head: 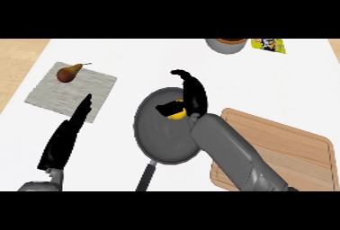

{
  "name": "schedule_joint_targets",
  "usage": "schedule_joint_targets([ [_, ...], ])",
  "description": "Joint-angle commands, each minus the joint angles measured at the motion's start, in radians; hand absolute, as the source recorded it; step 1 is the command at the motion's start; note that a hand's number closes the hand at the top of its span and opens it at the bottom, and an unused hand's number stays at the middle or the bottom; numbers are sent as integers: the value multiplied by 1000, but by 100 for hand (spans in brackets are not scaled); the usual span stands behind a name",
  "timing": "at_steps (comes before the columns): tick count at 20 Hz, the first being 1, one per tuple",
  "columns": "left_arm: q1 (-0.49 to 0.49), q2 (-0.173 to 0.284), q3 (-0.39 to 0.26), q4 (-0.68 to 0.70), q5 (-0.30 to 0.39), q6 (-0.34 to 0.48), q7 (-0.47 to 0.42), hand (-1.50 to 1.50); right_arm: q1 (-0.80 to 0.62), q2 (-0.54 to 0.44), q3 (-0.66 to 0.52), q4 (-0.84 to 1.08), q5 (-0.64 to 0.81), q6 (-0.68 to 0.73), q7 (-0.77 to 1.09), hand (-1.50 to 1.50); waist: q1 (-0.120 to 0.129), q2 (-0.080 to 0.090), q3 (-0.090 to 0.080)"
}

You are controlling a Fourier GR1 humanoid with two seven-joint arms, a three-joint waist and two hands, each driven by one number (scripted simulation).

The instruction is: Pick the lemon from the cutting board and place it in the pan

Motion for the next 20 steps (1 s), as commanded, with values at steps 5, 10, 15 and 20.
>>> schedule_joint_targets([
  [5,-25,7,30,25,8,-2,14,0,-19,0,-38,2,-170,-320,-184,-150,-29,-8,-1],
  [10,43,30,71,14,36,-18,-14,0,-3,0,-165,36,-245,-402,-284,-150,-65,-17,-2],
  [15,109,19,65,-41,14,0,-17,0,149,-66,-295,-54,-280,-301,-474,-150,-100,-25,-2],
  [20,74,-18,73,19,-5,17,-28,0,362,-164,-233,-277,-222,-238,-463,-150,-116,-30,-3],
])
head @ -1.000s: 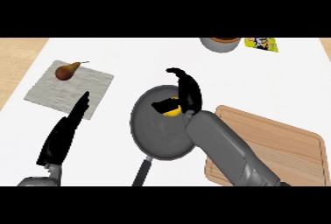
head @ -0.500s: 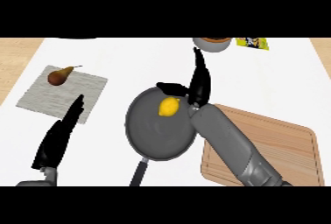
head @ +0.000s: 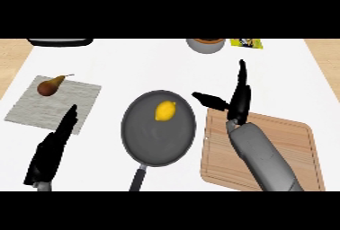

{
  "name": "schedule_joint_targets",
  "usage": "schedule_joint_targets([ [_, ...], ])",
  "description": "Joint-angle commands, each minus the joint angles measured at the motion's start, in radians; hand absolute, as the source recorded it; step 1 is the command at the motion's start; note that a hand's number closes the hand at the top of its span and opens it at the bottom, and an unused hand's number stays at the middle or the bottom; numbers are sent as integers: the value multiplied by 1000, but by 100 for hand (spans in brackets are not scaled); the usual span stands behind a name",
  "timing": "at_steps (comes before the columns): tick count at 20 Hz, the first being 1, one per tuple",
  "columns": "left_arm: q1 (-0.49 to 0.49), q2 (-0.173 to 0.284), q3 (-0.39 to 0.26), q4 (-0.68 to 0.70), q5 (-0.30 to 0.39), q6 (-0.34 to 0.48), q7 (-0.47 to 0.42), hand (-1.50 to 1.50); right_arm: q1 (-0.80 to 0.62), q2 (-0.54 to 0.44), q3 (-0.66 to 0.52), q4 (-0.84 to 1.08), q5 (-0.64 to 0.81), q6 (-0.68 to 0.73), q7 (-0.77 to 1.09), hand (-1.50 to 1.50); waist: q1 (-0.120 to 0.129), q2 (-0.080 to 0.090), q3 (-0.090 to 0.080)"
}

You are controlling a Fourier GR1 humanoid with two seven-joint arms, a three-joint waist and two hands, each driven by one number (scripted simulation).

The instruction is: Pick the lemon from the cutting board and place it in the pan

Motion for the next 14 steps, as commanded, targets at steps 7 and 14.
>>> schedule_joint_targets([
  [7,1,-13,18,21,-27,11,-4,0,389,-288,-122,-356,-89,229,-102,-150,-20,-3,0],
  [14,37,-32,10,-42,-25,-16,24,0,573,-419,-238,-508,-140,392,-99,-150,-12,-2,-1],
])
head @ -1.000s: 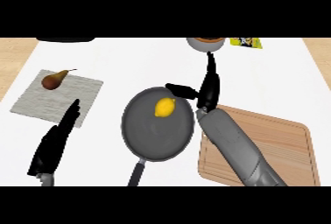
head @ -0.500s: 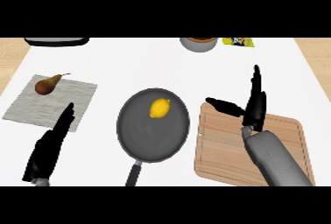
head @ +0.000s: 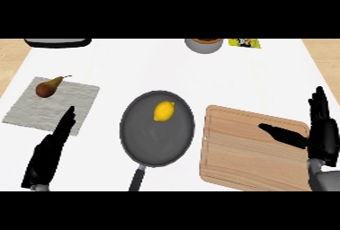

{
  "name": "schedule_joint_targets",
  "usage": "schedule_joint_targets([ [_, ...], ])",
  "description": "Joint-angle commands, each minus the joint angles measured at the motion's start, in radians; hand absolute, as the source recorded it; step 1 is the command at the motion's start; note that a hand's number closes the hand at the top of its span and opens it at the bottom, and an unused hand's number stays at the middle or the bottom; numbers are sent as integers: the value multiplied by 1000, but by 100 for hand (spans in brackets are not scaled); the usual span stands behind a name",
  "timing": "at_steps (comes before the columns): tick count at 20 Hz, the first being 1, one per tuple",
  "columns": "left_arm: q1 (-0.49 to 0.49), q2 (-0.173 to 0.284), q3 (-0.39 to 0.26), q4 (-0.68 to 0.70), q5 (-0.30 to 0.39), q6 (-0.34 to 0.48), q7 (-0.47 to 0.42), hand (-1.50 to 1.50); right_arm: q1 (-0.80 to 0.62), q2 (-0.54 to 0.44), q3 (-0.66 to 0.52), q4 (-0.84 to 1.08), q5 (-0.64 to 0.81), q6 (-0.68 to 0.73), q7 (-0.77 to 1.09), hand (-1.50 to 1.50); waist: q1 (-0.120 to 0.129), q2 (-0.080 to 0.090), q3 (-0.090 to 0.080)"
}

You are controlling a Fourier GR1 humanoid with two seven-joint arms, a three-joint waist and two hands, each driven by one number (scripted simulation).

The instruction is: Pick the lemon from the cutting board and place it in the pan

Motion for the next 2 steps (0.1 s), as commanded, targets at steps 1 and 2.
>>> schedule_joint_targets([
  [1,2,-36,-14,9,-31,6,-22,0,54,-39,-80,-33,-12,114,-2,-150,6,2,0],
  [2,-28,44,55,-25,33,-57,51,0,118,-85,-104,-90,-63,154,-28,-150,1,0,0],
])
